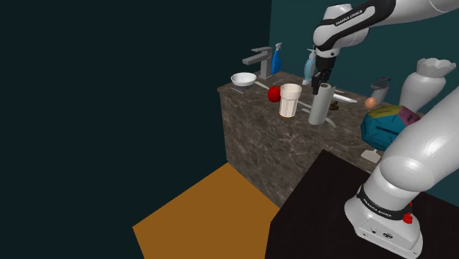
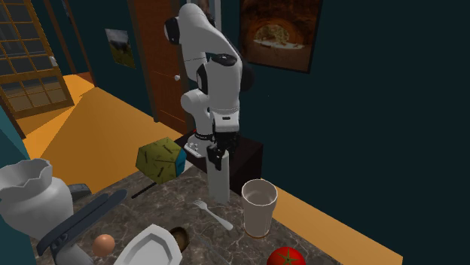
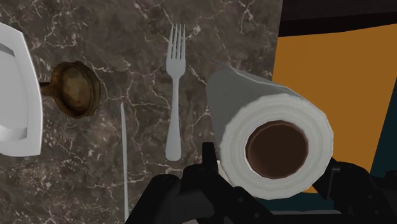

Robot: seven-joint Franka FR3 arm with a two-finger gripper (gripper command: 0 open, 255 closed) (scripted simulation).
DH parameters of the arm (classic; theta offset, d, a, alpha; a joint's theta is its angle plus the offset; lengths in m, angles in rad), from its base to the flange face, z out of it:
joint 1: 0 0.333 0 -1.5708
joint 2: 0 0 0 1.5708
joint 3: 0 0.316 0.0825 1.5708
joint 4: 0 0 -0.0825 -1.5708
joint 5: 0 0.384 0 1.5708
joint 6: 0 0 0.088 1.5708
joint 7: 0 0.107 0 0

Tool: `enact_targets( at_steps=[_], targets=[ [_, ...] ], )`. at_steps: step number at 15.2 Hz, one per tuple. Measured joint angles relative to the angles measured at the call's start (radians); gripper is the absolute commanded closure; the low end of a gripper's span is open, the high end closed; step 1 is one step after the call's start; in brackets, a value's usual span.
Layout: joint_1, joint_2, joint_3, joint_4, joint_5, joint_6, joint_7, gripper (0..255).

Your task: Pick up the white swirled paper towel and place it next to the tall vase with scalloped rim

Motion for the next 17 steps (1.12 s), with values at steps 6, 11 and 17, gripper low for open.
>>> enact_targets(
  at_steps=[6, 11, 17],
  targets=[
    [0.002, -0.025, 0.012, 0.059, -0.004, -0.083, 0.007, 255],
    [0.001, -0.052, 0.022, 0.104, -0.011, -0.153, 0.012, 255],
    [0.004, -0.060, 0.029, 0.174, -0.009, -0.231, 0.010, 255]
  ],
)
